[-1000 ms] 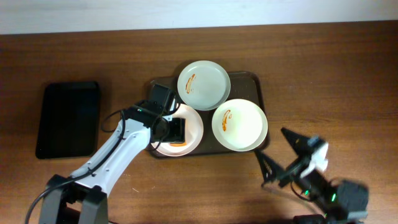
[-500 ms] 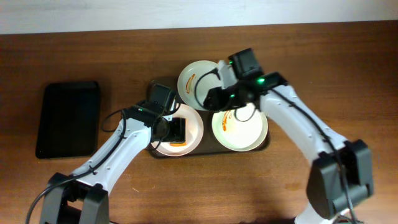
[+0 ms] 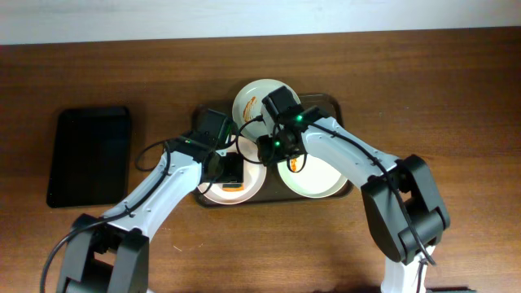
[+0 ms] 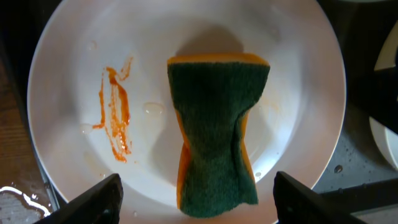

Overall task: Clean dirty plates on tray and stack at the side
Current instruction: 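Scrub the front-left plate with the sponge while the right gripper grasps it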

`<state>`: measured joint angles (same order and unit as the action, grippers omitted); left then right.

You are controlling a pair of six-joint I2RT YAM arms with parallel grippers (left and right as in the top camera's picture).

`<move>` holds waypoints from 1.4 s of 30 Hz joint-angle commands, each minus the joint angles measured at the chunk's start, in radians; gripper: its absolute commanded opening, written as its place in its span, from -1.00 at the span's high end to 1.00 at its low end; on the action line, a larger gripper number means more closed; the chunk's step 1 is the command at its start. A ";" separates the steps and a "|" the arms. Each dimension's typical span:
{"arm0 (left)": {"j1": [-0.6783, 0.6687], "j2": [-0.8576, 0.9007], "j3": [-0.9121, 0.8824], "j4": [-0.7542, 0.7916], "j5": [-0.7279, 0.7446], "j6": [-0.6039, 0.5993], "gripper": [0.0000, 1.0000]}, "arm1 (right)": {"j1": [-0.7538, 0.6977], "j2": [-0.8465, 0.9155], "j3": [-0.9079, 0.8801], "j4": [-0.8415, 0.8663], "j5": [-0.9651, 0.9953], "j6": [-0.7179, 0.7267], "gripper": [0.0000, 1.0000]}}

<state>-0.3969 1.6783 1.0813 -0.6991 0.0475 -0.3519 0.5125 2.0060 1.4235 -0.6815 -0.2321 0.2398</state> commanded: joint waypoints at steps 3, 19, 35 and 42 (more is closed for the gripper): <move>0.002 0.008 -0.001 0.010 -0.011 0.008 -0.64 | 0.005 0.056 0.013 0.028 -0.002 0.005 0.05; 0.002 0.081 -0.002 0.048 -0.007 0.008 -0.45 | 0.004 0.111 0.015 0.054 -0.011 0.005 0.48; 0.002 0.198 -0.002 0.165 0.034 0.008 0.81 | 0.001 0.111 0.035 0.035 -0.011 0.006 0.67; 0.005 0.284 -0.002 0.190 -0.042 0.008 1.00 | -0.016 0.111 0.035 0.023 -0.048 0.005 0.68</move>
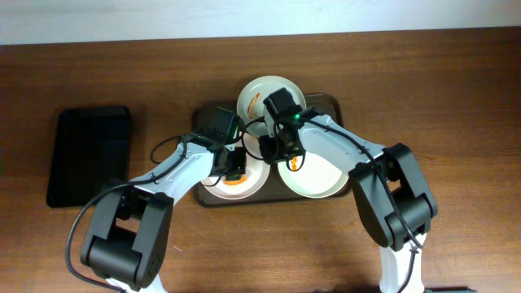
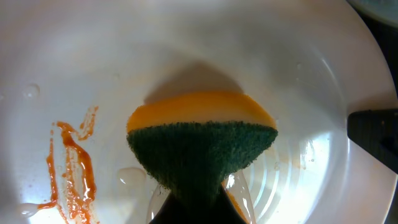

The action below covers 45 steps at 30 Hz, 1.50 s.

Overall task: Clean dirty plates on tray and stack at the side
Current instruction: 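Scrub the front-left plate with the sponge while the right gripper grasps it, then lift the scrubbed plate with the right gripper and place it right of the tray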

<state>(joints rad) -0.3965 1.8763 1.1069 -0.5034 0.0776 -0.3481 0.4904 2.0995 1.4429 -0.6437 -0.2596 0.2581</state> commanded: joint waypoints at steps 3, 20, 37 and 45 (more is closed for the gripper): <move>0.025 0.083 -0.022 -0.025 -0.153 0.004 1.00 | 0.006 0.017 0.016 -0.014 -0.020 -0.013 0.68; 0.092 -0.051 0.119 -0.232 -0.042 0.004 1.00 | 0.006 0.016 0.068 -0.060 -0.021 -0.013 0.78; 0.105 -0.222 -0.006 -0.163 -0.403 0.004 1.00 | 0.006 0.014 0.106 -0.114 -0.019 -0.014 0.92; 0.129 -0.531 0.002 -0.259 -0.246 0.004 1.00 | 0.021 -0.146 0.167 -0.233 0.148 -0.017 0.92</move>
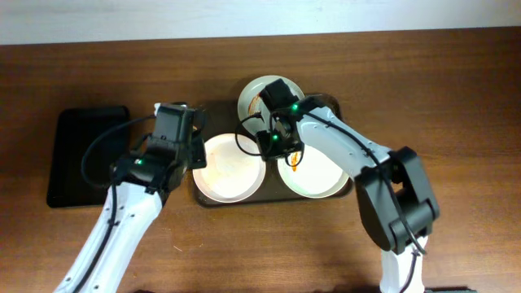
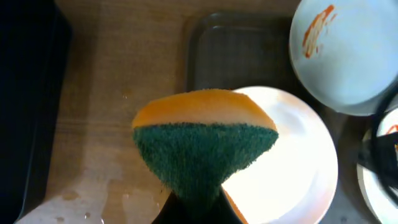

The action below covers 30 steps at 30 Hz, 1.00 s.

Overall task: Clean dirty plates on tray and stack at the side
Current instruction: 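Lift the scrubbed plate with the right gripper and place it right of the tray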

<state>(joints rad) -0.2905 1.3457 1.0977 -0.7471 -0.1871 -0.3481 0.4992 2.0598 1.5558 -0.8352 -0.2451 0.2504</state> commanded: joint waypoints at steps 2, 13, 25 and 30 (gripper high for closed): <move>0.027 0.000 0.003 -0.029 0.019 0.004 1.00 | 0.055 -0.163 0.091 -0.102 0.246 -0.010 0.92; 0.027 0.000 0.003 -0.063 0.053 0.004 1.00 | 0.100 0.109 0.080 -0.002 0.174 -0.010 0.17; 0.027 0.000 0.003 -0.071 0.068 0.004 1.00 | 0.104 0.164 0.315 -0.215 0.239 0.002 0.92; 0.027 0.000 0.003 -0.077 0.068 0.004 1.00 | 0.118 0.163 0.621 -0.476 0.488 0.002 0.92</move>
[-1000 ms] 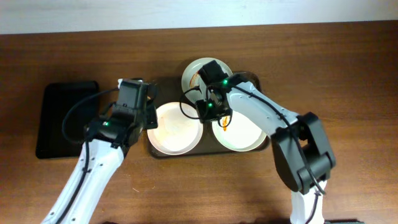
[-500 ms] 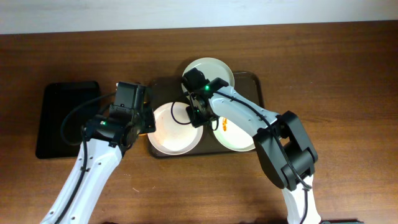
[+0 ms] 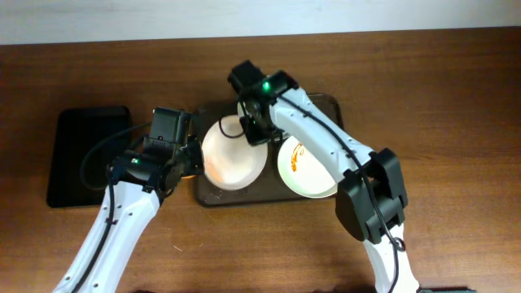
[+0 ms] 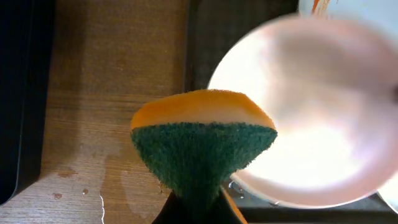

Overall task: Clean dirty plates on tray and stack at the side
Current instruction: 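Lift the scrubbed plate with the right gripper and place it right of the tray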

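Observation:
My left gripper (image 3: 187, 160) is shut on a green-and-orange sponge (image 4: 202, 143) and holds it over the wood just left of the dark tray (image 3: 326, 104). A clean white plate (image 3: 232, 156) hangs tilted and blurred above the tray's left half. My right gripper (image 3: 248, 130) is at its far rim and seems shut on it. A plate with an orange smear (image 3: 305, 167) lies in the tray's right half. The edge of another smeared plate (image 4: 323, 5) shows at the back.
A black rectangular mat (image 3: 88, 155) lies on the table to the left. Wet patches (image 4: 81, 180) mark the wood beneath the sponge. My right arm reaches across the tray from the right.
My right gripper has moved left to the far rim of the clean plate, which now sits raised and tilted off the tray. My left gripper with the sponge has barely moved.
The sponge lay on the smeared left plate below my open left gripper. Then that gripper was shut on the sponge over the plate. Later it held the sponge left of the tray and the plate was clean. Now my right gripper has that plate lifted.

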`<state>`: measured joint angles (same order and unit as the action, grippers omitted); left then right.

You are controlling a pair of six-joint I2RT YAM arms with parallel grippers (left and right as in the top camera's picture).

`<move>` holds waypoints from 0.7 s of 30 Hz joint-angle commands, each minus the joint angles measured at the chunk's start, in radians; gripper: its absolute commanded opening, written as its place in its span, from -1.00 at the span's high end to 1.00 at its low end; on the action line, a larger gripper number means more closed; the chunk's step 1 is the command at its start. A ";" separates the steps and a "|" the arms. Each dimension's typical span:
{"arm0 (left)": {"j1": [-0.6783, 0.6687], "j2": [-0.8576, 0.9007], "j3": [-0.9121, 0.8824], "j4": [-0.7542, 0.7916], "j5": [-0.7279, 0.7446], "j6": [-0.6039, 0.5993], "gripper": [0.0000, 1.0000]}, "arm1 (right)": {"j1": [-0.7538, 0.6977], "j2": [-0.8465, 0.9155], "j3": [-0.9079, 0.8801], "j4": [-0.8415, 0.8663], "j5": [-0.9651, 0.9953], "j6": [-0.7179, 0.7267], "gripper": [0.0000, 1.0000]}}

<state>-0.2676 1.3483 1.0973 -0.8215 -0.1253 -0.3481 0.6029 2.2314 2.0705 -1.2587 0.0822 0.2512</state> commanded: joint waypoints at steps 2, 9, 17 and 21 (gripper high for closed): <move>0.004 -0.002 0.003 -0.002 0.006 0.004 1.00 | 0.015 -0.009 0.202 -0.145 0.254 0.001 0.91; 0.004 -0.002 0.003 0.005 0.006 0.003 1.00 | 0.150 -0.010 0.349 -0.394 0.892 0.116 0.92; 0.004 -0.002 0.003 0.004 0.007 0.003 1.00 | 0.224 -0.010 0.349 -0.402 1.004 0.163 0.92; 0.004 -0.002 0.003 0.004 0.007 0.004 1.00 | 0.113 -0.010 0.349 -0.393 0.802 0.266 0.92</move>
<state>-0.2676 1.3483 1.0973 -0.8219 -0.1226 -0.3481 0.7975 2.2322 2.3985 -1.6581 1.0100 0.4370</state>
